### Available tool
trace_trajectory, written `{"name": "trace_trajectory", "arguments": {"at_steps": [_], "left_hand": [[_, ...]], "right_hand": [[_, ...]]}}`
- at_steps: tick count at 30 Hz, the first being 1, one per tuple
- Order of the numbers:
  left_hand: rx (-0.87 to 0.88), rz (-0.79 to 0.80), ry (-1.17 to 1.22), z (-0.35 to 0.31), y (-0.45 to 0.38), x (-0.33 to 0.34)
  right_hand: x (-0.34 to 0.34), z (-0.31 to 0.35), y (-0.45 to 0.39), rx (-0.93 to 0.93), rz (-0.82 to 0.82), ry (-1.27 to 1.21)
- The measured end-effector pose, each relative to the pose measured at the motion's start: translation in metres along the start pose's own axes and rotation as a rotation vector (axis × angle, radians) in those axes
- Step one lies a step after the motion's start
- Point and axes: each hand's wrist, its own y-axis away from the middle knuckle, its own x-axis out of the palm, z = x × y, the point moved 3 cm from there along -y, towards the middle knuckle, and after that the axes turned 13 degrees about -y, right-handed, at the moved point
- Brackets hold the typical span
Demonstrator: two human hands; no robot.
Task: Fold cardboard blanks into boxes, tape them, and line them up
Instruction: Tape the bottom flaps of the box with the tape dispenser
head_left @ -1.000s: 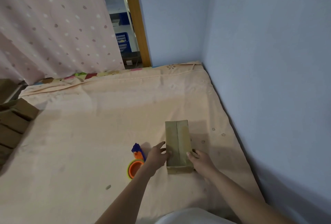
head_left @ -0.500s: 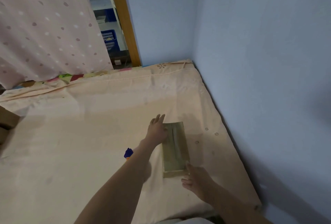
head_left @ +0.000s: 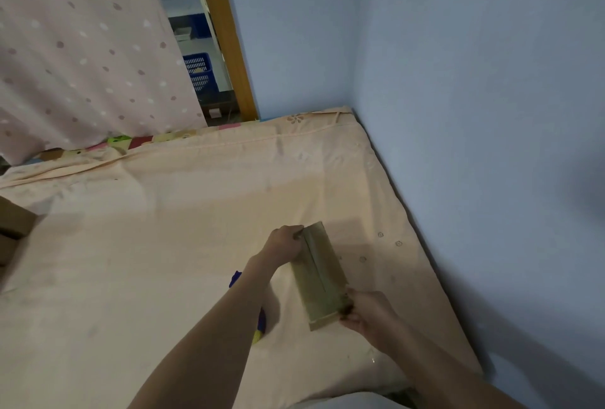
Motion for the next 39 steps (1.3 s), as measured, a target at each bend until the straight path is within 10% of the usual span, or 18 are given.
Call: {"name": "trace_trajectory", "arguments": {"at_steps": [25,33,39], "left_hand": [[-0.365,-0.151,0.334,0.058,0.068,0.051],[0.076,-0.076,-0.329,0.008,0.031,0.024],[0.182,0.113,-0.333,-0.018,0.018,0.026]], "right_hand": [[0.005,0.072,-0.044,-0.294,-0.067,0.45],[-0.028,0.048,-0.04,-0.187,-0.084,0.297],[-0.037,0.001,-0.009,0.108,-0.021,0.074]]}}
